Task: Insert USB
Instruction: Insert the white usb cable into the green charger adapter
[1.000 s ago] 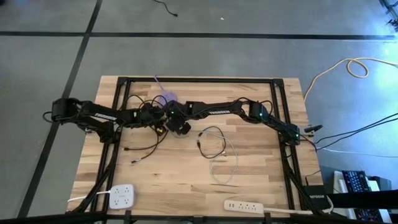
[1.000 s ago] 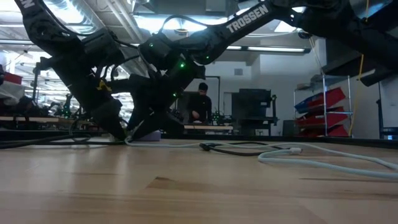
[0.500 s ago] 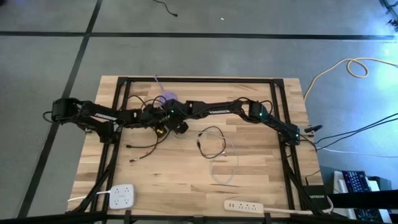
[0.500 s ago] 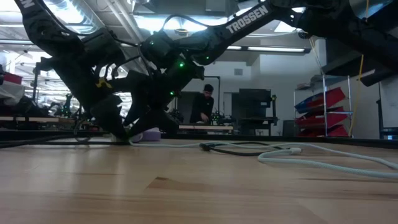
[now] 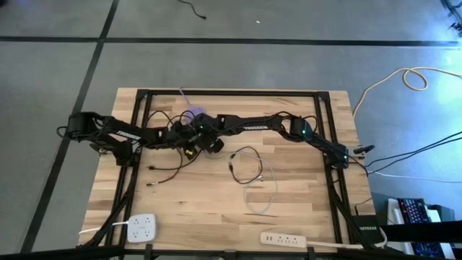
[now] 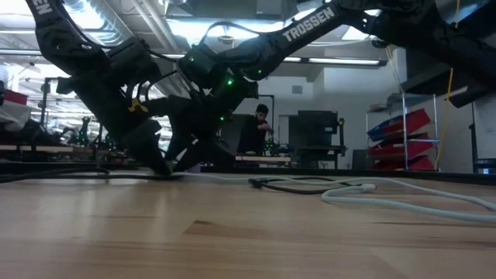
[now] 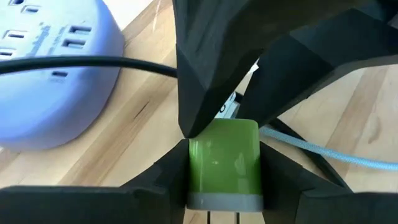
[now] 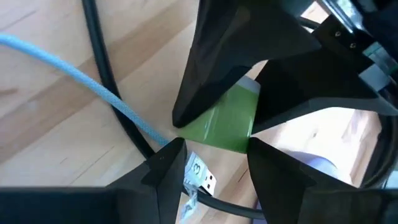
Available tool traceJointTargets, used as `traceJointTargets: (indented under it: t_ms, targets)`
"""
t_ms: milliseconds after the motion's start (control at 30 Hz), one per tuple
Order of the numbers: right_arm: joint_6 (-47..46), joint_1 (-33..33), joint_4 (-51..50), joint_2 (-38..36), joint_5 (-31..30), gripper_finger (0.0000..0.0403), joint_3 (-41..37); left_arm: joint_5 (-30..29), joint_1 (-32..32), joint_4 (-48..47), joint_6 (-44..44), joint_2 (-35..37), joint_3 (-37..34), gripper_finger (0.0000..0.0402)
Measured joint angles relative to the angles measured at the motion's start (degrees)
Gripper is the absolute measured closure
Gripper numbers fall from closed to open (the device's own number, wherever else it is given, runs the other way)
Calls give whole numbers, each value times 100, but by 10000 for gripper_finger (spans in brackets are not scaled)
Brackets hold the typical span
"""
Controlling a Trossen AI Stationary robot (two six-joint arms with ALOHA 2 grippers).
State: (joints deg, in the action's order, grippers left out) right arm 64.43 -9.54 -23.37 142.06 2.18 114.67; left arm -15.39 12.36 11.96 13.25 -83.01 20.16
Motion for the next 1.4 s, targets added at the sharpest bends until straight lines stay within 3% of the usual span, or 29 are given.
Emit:
traceJointTargets:
  t_ms: [533, 800, 1400]
  targets:
    - [-81, 51, -466, -16, -159, 249, 17, 95, -2, 31, -18, -8, 3, 277]
    - [-601, 281, -1426, -167, 552, 249, -9, 62, 0, 5, -12, -8, -1, 277]
    - [-227, 625, -1939, -308, 648, 249, -17, 96, 0, 10, -6, -6, -4, 277]
